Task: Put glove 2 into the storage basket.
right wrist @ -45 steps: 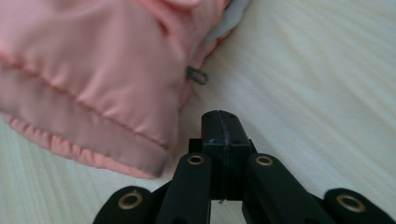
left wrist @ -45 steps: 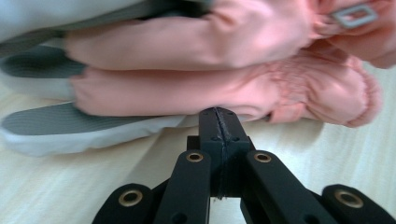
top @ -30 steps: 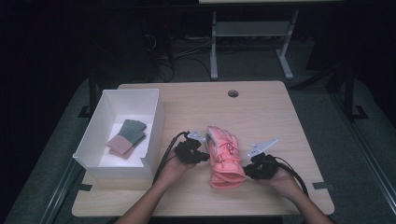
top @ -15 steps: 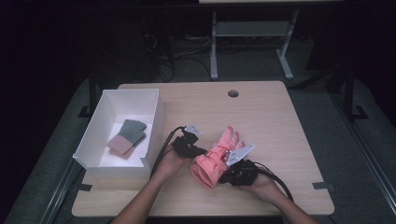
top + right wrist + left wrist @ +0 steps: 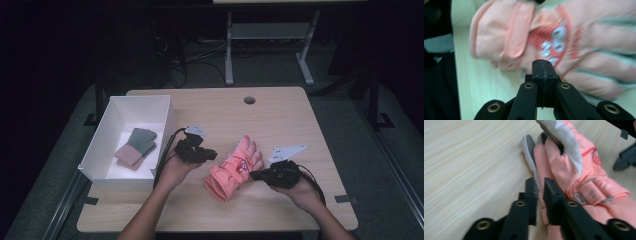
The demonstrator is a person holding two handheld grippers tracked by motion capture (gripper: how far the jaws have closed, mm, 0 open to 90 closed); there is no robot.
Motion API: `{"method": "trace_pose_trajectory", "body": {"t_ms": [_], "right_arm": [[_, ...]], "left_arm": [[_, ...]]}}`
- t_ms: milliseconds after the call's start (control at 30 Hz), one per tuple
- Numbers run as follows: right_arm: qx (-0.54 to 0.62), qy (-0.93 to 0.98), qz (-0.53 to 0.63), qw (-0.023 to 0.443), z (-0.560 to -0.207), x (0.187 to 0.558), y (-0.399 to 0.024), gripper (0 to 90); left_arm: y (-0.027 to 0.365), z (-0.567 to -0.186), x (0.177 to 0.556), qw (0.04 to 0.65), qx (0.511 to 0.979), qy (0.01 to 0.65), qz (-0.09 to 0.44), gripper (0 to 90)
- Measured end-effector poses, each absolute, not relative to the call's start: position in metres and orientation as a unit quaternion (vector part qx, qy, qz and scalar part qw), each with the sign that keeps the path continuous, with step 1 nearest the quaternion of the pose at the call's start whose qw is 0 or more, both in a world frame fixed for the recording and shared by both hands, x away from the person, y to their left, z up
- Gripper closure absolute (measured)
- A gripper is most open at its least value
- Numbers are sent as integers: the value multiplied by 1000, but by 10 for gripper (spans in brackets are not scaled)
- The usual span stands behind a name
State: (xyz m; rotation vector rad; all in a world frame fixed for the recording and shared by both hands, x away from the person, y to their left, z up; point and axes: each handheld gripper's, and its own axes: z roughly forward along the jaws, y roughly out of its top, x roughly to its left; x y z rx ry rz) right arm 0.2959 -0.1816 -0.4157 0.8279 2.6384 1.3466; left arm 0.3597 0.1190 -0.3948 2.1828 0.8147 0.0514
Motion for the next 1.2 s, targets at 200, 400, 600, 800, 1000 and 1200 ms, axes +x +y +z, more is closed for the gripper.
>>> {"method": "trace_pose_trajectory", "body": {"t_ms": [200,400,600,800,1000,1200], "right_arm": [[284,845,446,73,-403,315,-179,900],[288,849,435,89,-408,329,-163,900],[298,861,404,83,-423,340,-150,900],[304,869,382,75,-436,349,-137,900],[301,876,367,83,-441,348,-131,900],[300,877,365,86,-443,347,-130,900]], "left_arm": [[122,-378,355,402,862,309,18,501],[123,-373,352,406,864,298,15,409],[121,-374,351,403,866,295,11,362],[116,-375,353,399,868,295,14,247],[94,-387,361,387,875,292,-7,188],[75,-407,374,363,884,292,-32,158]]}}
